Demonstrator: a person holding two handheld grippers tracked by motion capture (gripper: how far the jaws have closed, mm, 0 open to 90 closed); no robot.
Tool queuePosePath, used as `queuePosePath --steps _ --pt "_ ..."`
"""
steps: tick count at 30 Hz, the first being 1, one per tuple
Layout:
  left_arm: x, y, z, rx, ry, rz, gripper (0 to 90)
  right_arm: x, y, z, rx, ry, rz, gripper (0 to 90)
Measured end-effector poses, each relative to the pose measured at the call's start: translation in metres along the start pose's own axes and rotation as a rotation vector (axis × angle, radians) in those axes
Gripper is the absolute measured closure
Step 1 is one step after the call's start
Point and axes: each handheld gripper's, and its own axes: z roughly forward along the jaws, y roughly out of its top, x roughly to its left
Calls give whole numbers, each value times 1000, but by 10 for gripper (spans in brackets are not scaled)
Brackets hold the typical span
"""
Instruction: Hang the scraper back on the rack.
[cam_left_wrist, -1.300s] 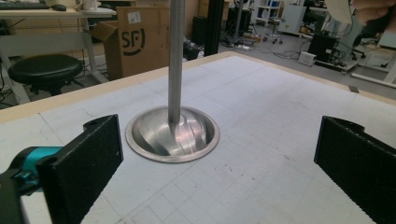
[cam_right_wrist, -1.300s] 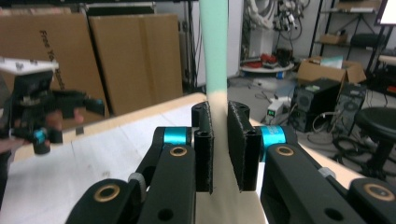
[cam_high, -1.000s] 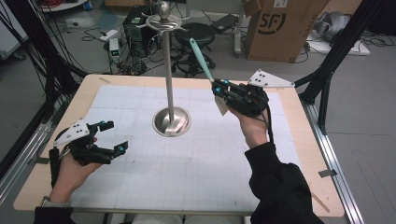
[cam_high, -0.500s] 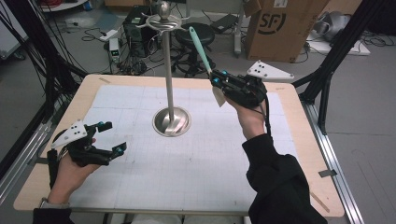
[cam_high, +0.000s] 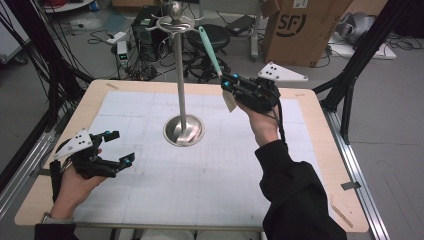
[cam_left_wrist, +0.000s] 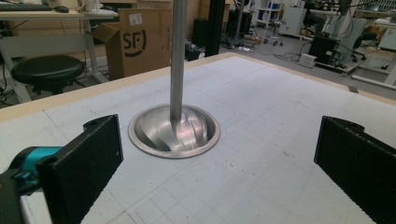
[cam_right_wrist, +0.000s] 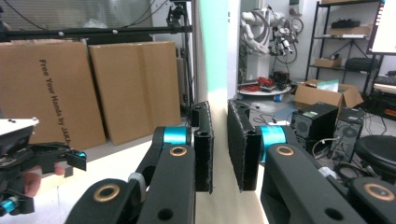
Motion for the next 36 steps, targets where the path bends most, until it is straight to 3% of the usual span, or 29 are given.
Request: queuePosePath --steps 14,31,36 --pt "0 -1 -4 7 9 3 17 2 -8 20 48 2 0 810" --pt "1 -1 -12 -3 23 2 17 4 -14 52 71 -19 -14 807" --pt "3 1 -18 -19 33 -8 17 4 -15 53 69 -24 -20 794"
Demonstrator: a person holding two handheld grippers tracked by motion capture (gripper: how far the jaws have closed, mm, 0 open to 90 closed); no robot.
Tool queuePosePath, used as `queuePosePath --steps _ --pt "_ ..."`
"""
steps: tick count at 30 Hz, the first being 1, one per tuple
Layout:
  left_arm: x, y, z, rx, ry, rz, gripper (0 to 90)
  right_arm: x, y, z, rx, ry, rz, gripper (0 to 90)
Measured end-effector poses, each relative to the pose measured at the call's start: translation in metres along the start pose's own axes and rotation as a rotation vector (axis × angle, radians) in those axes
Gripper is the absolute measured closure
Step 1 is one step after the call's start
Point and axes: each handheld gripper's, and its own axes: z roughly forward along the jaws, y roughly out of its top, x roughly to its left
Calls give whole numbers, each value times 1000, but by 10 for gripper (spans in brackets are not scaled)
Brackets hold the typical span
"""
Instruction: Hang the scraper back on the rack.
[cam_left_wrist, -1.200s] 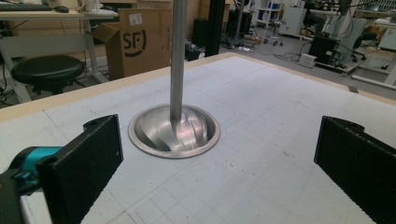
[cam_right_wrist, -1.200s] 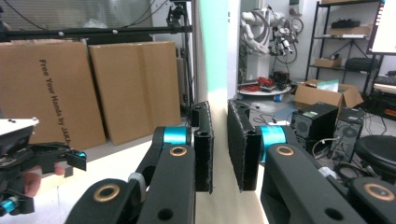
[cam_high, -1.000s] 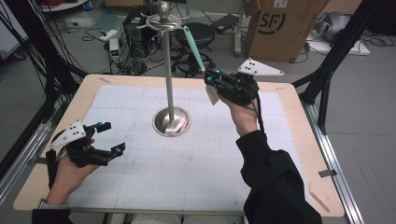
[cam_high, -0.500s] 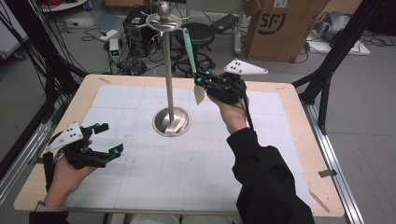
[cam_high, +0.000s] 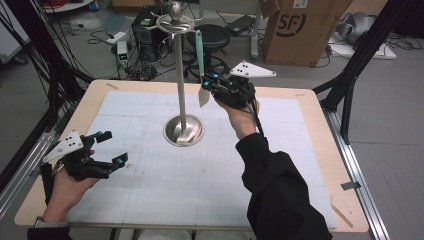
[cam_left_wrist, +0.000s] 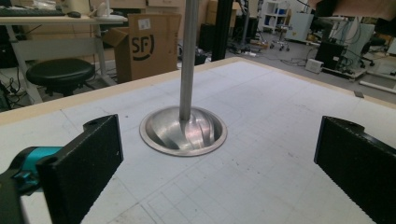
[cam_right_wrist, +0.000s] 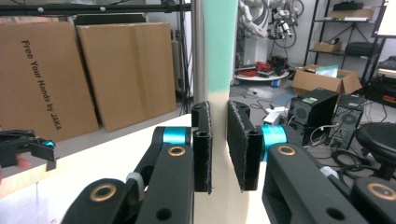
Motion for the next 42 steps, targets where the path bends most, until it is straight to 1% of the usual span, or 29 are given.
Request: queuePosePath --steps 2,4,5,7,9,10,11,12,15,17,19,21,23,24,25,26,29,31,35,39,40,41,42 --pt "0 0 -1 0 1 1 17 -1 -1 -1 -5 -20 -10 682" --pt "0 1 -1 -1 3 1 17 -2 -2 -4 -12 -21 -4 663" --pt "0 1 -1 -1 0 2 17 -1 -3 -6 -7 -19 0 640" --pt "-1 1 1 -3 -2 1 17 -1 -6 -9 -6 -18 -1 574" --pt "-1 1 3 5 -6 2 17 -1 -11 -15 -9 -7 17 518" --pt "-1 1 4 8 -10 3 17 -1 -15 -18 -6 -2 26 507" --pt "-1 0 4 7 -12 1 17 -1 -18 -20 10 4 35 476" --pt "-1 0 5 9 -13 0 17 -2 -22 -22 22 6 37 440" --pt "0 0 9 5 -18 -5 17 -4 -37 -33 55 2 30 370" --pt "-1 1 11 5 -24 -1 17 -6 -48 -41 72 0 32 286" --pt "-2 1 14 11 -30 5 17 -8 -59 -49 92 -1 48 192" --pt "-3 1 17 11 -34 0 17 -9 -69 -57 104 -18 64 130" --pt "-2 0 20 16 -35 -3 17 -9 -76 -64 114 -31 66 81" --pt "-1 0 21 16 -37 -6 17 -9 -81 -69 117 -37 66 26" --pt "-1 0 22 18 -37 -5 17 -8 -85 -72 121 -53 65 1" --pt "-1 -1 23 18 -39 -6 17 -7 -88 -76 130 -57 70 1" --pt "-1 -1 26 22 -42 -3 17 -5 -96 -87 131 -66 46 1" --pt "-1 -1 27 22 -44 -6 17 -3 -100 -94 132 -66 44 1" --pt "0 -2 29 27 -38 -3 17 -1 -110 -108 130 -74 19 1" --pt "0 -3 30 33 -37 -5 17 -6 -125 -125 163 -82 21 1" --pt "0 -3 31 33 -39 -5 17 -8 -129 -130 164 -81 23 2" --pt "0 -3 31 32 -37 -5 17 -10 -132 -134 174 -83 40 2" --pt "1 -3 31 34 -38 -2 17 -14 -134 -138 189 -85 40 2"
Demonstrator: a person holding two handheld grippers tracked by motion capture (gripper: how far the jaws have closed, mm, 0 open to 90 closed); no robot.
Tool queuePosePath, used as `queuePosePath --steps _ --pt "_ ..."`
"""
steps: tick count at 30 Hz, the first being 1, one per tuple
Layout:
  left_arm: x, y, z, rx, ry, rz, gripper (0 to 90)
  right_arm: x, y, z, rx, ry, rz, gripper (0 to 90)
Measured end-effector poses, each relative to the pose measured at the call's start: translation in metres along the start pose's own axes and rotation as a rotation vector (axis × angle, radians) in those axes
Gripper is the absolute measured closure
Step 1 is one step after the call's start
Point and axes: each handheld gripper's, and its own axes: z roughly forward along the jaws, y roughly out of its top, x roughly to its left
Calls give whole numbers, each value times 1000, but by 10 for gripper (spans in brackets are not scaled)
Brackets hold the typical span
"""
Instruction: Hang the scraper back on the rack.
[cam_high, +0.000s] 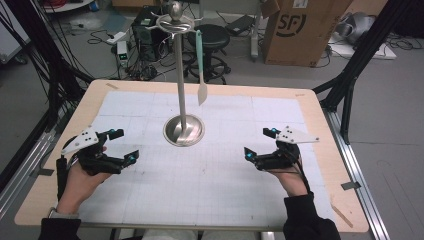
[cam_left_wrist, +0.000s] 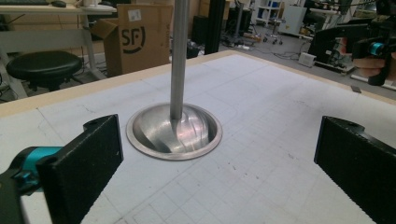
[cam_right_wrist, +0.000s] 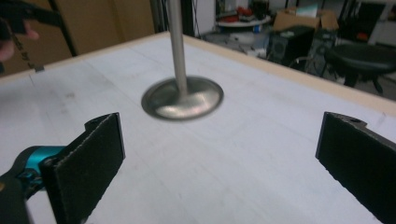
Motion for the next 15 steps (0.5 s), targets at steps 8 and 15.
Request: queuePosePath --steps 8,15 --pt "0 1 -1 -10 4 -2 17 -25 -21 -39 -32 -43 69 2" --pt "0 0 0 4 5 -1 17 -46 -27 -69 -105 -68 144 2"
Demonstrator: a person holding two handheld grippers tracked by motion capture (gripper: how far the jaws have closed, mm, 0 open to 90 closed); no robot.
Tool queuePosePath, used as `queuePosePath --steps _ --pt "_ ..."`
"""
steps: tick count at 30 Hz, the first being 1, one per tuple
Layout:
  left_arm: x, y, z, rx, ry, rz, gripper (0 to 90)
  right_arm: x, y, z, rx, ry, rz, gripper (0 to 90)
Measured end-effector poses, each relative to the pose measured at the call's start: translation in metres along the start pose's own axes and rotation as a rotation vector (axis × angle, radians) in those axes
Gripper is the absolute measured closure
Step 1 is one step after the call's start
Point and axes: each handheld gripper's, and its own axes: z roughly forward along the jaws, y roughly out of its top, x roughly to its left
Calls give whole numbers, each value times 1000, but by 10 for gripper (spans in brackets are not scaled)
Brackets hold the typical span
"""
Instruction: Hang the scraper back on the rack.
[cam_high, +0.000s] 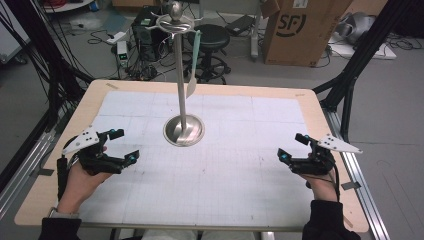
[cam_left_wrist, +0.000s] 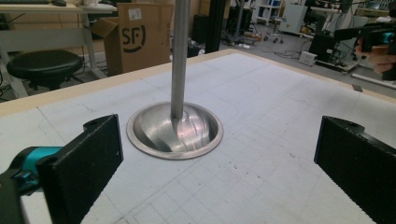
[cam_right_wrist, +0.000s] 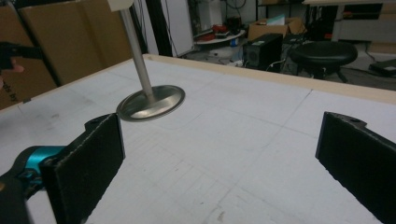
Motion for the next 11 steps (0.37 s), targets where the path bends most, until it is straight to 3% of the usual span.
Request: queuePosePath --steps 6,11 --pt "2 1 -5 -18 10 -8 17 -10 2 -17 -26 -21 -4 2" --pt "2 1 -5 -18 6 -11 17 -8 1 -12 5 11 -20 2"
